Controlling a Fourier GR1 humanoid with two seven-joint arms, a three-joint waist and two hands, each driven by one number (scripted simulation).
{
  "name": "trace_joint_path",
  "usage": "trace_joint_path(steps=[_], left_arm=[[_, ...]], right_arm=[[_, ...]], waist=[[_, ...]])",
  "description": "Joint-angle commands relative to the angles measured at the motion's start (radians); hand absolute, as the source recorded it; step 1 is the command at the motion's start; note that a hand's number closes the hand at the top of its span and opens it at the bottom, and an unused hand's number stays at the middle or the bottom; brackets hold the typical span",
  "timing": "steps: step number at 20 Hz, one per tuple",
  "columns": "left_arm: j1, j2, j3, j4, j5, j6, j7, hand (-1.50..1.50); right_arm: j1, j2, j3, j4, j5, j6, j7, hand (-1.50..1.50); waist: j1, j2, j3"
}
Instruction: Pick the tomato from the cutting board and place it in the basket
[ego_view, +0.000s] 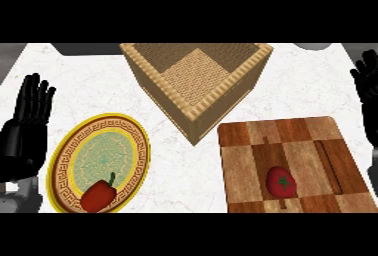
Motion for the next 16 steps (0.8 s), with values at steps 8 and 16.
trace_joint_path(steps=[8,16], left_arm=[[-0.047,0.132,-0.088,0.054,-0.117,-0.109,0.076,0.0],[-0.059,0.112,-0.118,0.106,-0.162,-0.115,0.096,0.0]], right_arm=[[-0.017,0.42,0.317,-0.115,-0.259,0.175,-0.007,1.5],[-0.077,0.418,0.589,-0.22,0.356,-0.312,0.158,-1.5]], waist=[[0.044,0.007,0.002],[0.003,-0.02,-0.012]])
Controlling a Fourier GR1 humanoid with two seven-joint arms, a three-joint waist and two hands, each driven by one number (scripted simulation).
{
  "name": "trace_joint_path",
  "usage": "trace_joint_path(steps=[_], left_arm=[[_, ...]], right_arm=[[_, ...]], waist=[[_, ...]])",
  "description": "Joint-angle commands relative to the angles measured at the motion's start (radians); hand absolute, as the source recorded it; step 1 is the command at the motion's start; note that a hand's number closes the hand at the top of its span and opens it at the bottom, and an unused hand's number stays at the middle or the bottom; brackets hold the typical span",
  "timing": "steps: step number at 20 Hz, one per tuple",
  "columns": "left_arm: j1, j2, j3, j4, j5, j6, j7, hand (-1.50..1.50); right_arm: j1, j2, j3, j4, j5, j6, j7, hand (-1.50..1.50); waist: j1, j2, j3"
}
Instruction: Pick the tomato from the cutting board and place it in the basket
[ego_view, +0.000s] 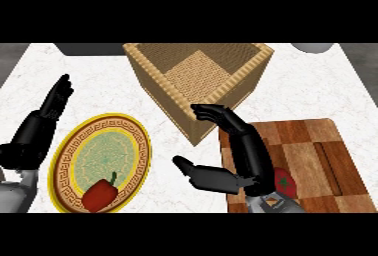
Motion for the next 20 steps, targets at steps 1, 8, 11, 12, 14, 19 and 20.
trace_joint_path(steps=[1,8,11,12,14,19,20], left_arm=[[-0.021,0.013,0.002,-0.003,-0.01,-0.005,0.031,0.0],[-0.024,-0.006,-0.006,0.007,-0.009,0.003,0.049,0.0],[-0.008,-0.005,-0.011,0.013,-0.022,0.003,0.031,0.0],[-0.011,0.022,0.002,0.006,-0.023,-0.011,0.025,0.0],[-0.001,0.004,-0.003,0.017,-0.02,-0.008,0.017,0.0],[-0.036,-0.006,-0.007,0.019,-0.01,-0.032,0.038,0.0],[-0.026,0.013,0.029,0.042,0.001,-0.039,0.009,0.0]], right_arm=[[-0.073,-0.077,0.066,-0.006,0.272,-0.123,0.158,-1.5],[-0.24,-0.452,0.033,0.005,0.401,0.236,0.539,-1.5],[-0.286,-0.562,0.085,-0.043,0.333,0.47,0.631,-1.5],[-0.319,-0.583,0.077,-0.046,0.291,0.541,0.67,-1.5],[-0.336,-0.621,0.096,-0.093,0.2,0.677,0.731,-1.5],[-0.453,-0.635,0.018,-0.152,-0.09,0.905,0.969,-1.5],[-0.451,-0.679,-0.014,-0.185,-0.154,0.94,0.995,-1.5]], waist=[[-0.012,-0.011,-0.005],[-0.03,-0.018,-0.013],[-0.019,-0.017,-0.013],[0.001,-0.013,-0.01],[-0.003,-0.009,-0.009],[0.004,0.001,-0.003],[-0.002,-0.001,-0.003]])
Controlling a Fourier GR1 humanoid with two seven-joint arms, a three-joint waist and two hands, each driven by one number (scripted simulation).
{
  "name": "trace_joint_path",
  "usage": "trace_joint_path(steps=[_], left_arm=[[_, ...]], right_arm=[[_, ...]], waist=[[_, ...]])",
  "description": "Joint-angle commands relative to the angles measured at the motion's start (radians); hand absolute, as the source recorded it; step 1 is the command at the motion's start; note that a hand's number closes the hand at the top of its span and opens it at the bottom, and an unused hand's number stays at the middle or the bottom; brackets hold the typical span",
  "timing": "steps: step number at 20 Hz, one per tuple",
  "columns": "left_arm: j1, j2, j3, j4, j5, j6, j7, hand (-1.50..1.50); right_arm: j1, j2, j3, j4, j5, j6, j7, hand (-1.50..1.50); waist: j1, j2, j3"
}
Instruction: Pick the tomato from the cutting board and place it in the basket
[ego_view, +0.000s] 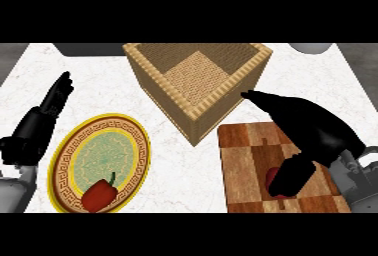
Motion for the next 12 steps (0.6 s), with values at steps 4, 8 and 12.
trace_joint_path(steps=[4,8,12], left_arm=[[-0.008,-0.023,-0.003,-0.008,-0.024,0.01,0.009,0.0],[-0.037,-0.032,0.019,0.047,-0.031,-0.006,-0.015,0.0],[-0.032,-0.02,0.028,0.003,-0.012,-0.053,0.02,0.0]], right_arm=[[-0.098,-0.107,-0.06,-0.036,-0.305,0.211,0.26,-1.5],[-0.072,-0.154,-0.05,-0.025,-0.337,0.207,0.226,-1.5],[-0.026,-0.12,0.021,-0.047,-0.293,0.153,0.23,-1.5]], waist=[[0.009,0.006,0.004],[0.005,0.01,0.005],[0.015,0.009,0.006]])
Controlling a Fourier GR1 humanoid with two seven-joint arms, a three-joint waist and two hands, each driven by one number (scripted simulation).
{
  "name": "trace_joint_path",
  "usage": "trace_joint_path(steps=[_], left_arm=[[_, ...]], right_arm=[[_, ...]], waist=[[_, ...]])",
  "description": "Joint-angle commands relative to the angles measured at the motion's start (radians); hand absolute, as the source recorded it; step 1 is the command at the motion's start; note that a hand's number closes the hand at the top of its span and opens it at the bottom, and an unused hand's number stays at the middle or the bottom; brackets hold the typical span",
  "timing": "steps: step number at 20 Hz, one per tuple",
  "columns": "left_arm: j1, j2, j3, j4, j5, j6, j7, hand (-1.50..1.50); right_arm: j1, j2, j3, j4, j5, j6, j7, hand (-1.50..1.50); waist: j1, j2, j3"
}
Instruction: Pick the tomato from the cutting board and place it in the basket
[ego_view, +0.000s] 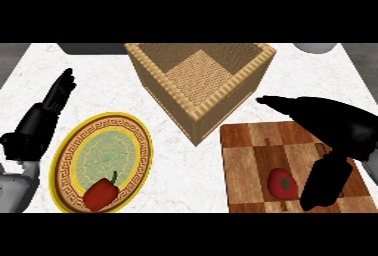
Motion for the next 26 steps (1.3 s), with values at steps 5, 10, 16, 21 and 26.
trace_joint_path(steps=[5,10,16,21,26], left_arm=[[-0.013,-0.01,0.015,-0.025,-0.022,-0.01,0.027,0.0],[-0.037,-0.034,0.029,0.0,-0.022,-0.028,0.038,0.0],[-0.029,-0.032,0.062,-0.032,-0.026,-0.058,0.069,0.0],[0.021,-0.085,0.057,0.004,-0.087,-0.052,-0.019,0.0],[0.013,-0.093,0.084,0.015,-0.104,-0.088,-0.018,0.0]], right_arm=[[0.078,-0.028,0.09,0.004,0.054,0.098,0.065,-1.5],[0.103,0.015,0.119,0.097,0.122,0.106,0.019,-1.5],[0.211,0.06,0.149,0.051,0.254,0.077,0.016,-1.5],[0.274,0.091,0.096,0.065,0.353,0.099,-0.046,-1.5],[0.303,0.134,0.048,0.174,0.491,0.14,-0.205,-1.5]], waist=[[0.002,0.002,0.001],[0.004,0.004,0.002],[0.002,0.002,0.002],[0.002,0.003,0.002],[0.006,0.004,0.002]])
